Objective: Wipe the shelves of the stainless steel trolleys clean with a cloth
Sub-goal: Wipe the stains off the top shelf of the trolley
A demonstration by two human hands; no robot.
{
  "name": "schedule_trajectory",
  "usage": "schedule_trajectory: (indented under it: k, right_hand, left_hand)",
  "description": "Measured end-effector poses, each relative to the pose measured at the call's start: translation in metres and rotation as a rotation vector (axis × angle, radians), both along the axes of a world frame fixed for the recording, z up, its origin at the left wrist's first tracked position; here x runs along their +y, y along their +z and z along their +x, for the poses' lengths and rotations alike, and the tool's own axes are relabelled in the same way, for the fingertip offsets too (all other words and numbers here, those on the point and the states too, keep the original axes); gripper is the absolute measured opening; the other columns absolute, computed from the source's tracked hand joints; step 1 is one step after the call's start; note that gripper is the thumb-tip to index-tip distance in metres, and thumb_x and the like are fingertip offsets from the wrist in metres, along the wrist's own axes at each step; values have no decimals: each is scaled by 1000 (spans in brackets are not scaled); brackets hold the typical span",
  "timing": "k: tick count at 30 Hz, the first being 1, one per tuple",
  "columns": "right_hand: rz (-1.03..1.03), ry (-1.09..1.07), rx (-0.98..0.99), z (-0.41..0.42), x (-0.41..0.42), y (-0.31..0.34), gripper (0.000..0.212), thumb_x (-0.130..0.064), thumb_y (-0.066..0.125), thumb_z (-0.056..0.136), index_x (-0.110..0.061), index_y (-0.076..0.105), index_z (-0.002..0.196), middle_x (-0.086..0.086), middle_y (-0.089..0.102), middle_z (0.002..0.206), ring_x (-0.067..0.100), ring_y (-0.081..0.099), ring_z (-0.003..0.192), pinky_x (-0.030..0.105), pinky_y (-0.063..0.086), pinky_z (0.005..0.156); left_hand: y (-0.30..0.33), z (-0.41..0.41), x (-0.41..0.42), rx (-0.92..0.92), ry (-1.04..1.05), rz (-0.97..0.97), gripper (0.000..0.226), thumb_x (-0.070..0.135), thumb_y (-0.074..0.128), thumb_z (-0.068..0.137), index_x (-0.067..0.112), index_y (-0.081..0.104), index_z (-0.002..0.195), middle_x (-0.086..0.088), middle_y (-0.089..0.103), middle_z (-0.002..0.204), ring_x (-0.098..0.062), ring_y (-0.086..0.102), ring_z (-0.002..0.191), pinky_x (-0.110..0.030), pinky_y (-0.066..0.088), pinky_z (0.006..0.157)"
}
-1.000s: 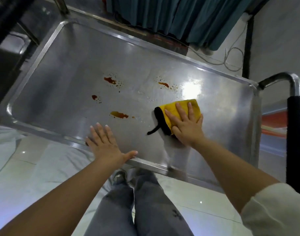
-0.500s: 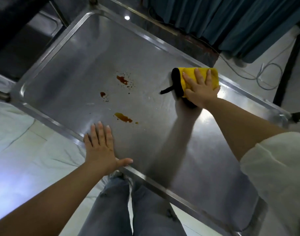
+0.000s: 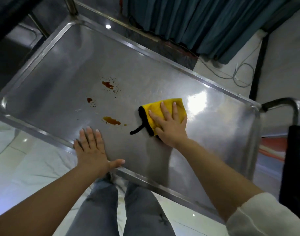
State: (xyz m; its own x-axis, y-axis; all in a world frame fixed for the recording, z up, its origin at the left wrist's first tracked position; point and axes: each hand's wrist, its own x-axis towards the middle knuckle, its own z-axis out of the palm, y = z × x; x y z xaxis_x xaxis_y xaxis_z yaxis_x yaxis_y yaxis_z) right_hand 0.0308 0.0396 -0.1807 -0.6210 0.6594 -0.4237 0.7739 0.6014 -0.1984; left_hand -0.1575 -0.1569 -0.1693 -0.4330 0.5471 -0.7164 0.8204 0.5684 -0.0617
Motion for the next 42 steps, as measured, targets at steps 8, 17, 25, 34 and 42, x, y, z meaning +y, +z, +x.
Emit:
schedule_trajectory:
  k: [8,17,25,34,42]
  right_hand:
    - [27,29,-35,11,-140,-3,69,-49,26,83,-58,-12,140,-6,-33,151,33,-38,136,72,-9,102]
    - [-38,-349,-65,-69,-79,8,67,-43,37,91,-57,-5,141,-7,-21,158,35,-27,141,76,1,103]
    - [-13,-123,-114,-73,-159,6,67,-51,32,92,-58,-17,137,-5,-35,152,37,-37,135,74,-5,102]
    - [18,-46,-121,-83,-181,1,62,-75,4,83,-57,-22,137,-9,-38,150,30,-42,134,71,-12,102]
    - [58,8,-109,-139,-93,-7,59,-76,1,81,-62,-21,134,-11,-30,154,32,-34,138,72,-6,105]
  left_hand:
    - [-10,-4,-21,19,-26,262,126,91,17,69,0,-29,141,-29,-30,150,-45,-25,140,-57,-4,115]
    - [-6,-65,-57,-160,-257,407,96,74,21,86,11,-14,151,-8,-20,159,-22,-21,146,-36,-6,117]
    - [-4,-199,-16,20,-121,288,138,88,48,63,4,-21,147,-17,-24,157,-32,-23,144,-54,-5,117]
    - [-11,-227,-21,-82,-129,199,151,105,8,26,11,-46,131,-13,-48,144,-29,-45,132,-57,-15,113]
    - [-20,-229,-25,-77,-120,257,142,104,11,36,14,-56,122,-9,-60,132,-25,-57,120,-52,-28,103]
